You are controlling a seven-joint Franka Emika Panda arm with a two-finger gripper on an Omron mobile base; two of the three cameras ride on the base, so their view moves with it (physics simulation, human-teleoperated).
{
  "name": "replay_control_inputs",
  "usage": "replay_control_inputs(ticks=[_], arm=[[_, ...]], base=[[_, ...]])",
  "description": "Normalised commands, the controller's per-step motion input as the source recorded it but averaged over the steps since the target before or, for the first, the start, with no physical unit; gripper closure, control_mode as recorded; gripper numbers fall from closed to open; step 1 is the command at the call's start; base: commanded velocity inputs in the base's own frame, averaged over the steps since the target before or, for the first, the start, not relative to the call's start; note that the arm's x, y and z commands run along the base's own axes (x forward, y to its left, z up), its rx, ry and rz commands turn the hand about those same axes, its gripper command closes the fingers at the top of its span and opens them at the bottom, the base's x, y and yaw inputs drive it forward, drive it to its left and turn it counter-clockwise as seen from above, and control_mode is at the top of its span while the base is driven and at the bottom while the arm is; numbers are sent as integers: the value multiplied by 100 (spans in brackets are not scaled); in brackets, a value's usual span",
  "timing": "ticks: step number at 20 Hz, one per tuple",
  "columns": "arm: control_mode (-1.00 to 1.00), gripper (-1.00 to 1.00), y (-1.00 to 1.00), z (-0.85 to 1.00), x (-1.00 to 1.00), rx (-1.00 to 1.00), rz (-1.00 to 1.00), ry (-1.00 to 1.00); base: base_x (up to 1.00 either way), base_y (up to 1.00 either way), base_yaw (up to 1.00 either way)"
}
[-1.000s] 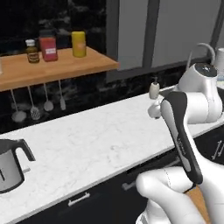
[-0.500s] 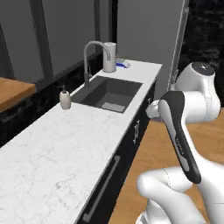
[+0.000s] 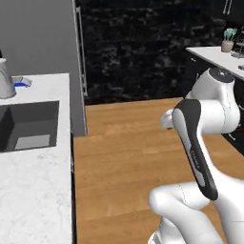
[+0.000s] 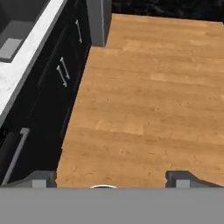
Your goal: Navigate to the stand mixer.
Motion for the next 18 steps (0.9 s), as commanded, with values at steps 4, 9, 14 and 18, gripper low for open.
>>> replay_control_inputs(ticks=[4,9,14,18], arm=[[100,-100,0,0,0,0,0,0],[100,-100,0,0,0,0,0,0],[100,-100,0,0,0,0,0,0],[100,-100,0,0,0,0,0,0]], base=[[0,-46,-85],[0,-47,-83],[12,-48,-72],[52,-14,-64]])
